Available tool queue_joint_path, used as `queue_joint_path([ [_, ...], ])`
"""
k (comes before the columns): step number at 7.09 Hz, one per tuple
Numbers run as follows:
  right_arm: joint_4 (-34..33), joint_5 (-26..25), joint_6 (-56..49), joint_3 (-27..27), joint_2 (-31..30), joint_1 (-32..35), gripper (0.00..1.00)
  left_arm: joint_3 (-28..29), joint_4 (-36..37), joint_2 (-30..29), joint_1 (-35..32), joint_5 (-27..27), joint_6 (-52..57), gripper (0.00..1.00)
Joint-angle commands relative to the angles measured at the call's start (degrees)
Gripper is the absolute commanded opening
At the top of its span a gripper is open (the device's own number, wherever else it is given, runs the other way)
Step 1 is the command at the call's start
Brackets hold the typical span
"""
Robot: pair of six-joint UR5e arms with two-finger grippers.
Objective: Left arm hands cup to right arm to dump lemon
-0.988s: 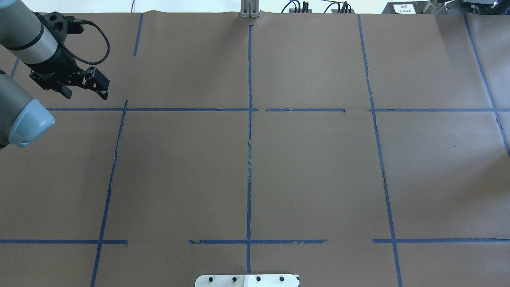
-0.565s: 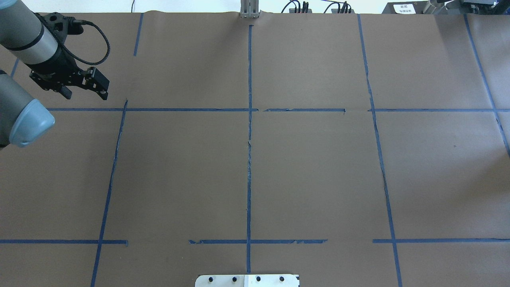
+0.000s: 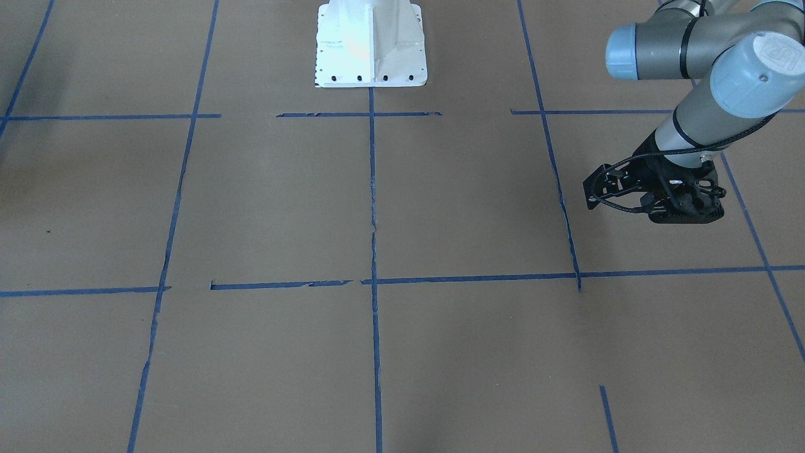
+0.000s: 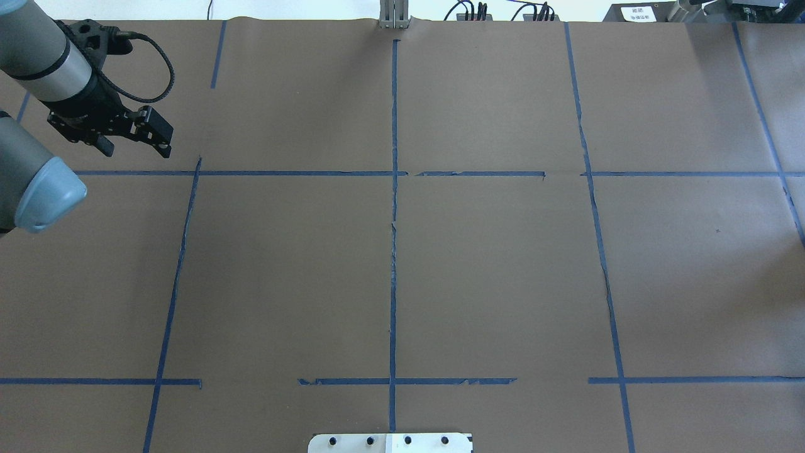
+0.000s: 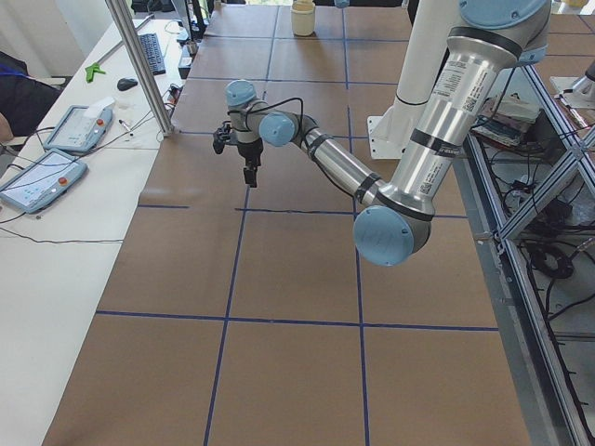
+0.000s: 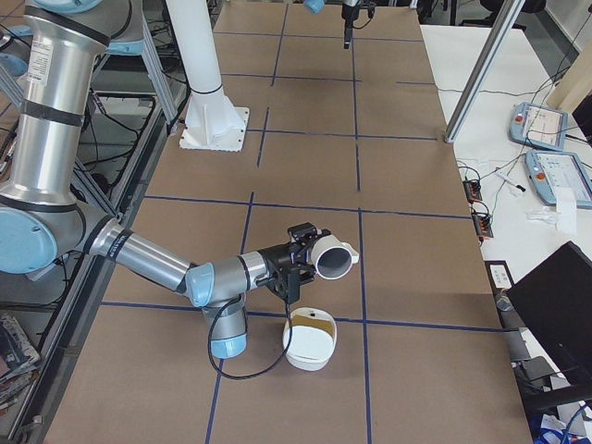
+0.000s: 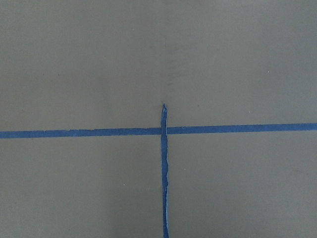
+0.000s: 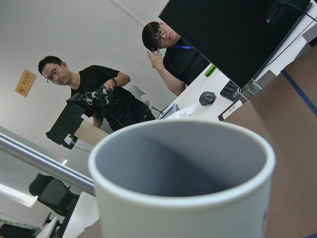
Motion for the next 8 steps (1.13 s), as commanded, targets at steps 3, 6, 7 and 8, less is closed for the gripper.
queue_joint_path([
  [3,-25.80,0.67,-31.26,9.53,6.55,-4.04,0.19,-0.49,-0.21,-0.16,0.54,0.71,0.88,1.00],
  [6,-34.69,-5.45,-43.49,9.62,13.15,-14.13,0.15,-2.60,-0.21,-0.25,2.04,0.80,0.70,1.00],
  [7,-37.42,-10.36,-48.94,9.53,15.69,-18.78,0.15,-2.60,-0.21,-0.51,2.65,0.80,0.70,1.00],
  [8,-41.63,-15.37,-52.13,9.53,19.98,-23.44,0.16,-2.60,-0.30,-0.68,3.18,0.80,0.62,1.00],
])
